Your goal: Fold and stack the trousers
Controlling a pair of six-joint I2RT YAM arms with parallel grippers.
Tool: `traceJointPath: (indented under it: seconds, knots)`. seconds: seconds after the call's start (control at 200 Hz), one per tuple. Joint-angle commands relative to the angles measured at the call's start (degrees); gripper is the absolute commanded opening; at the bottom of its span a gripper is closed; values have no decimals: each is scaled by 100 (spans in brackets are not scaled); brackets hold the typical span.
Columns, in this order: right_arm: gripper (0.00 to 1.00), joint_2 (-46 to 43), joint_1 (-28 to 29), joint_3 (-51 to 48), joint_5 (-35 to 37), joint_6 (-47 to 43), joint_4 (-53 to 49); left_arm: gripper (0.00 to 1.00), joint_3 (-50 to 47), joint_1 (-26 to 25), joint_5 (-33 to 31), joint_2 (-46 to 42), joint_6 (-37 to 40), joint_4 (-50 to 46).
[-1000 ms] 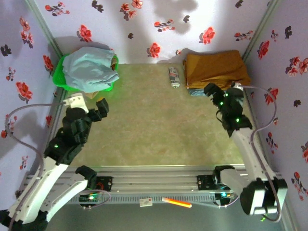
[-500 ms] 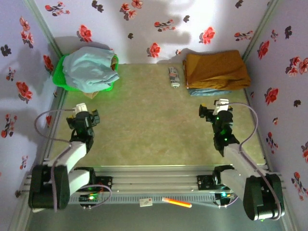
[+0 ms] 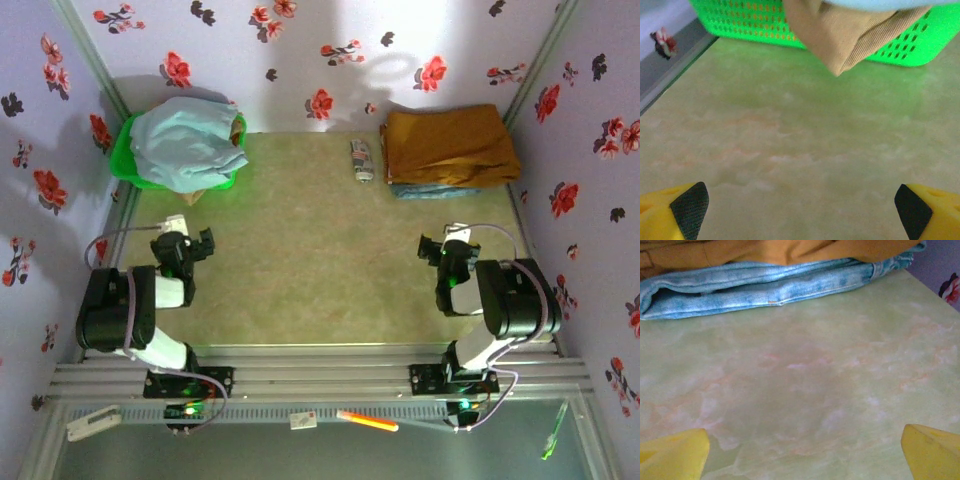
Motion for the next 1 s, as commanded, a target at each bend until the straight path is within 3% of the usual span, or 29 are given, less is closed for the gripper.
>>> traceJointPath:
  seconds: [0.0,0.085,0.995]
  knots:
    - [99,-332,1,677,143,170,-576,99,233,-22,187,16,198,246]
    - [99,-191,-220,905,-447,179,-758,99,230,-25,187,13,205,241]
    - [99,-199,-226,935,-433,192,-831,99,226,-46,187,19,239,266]
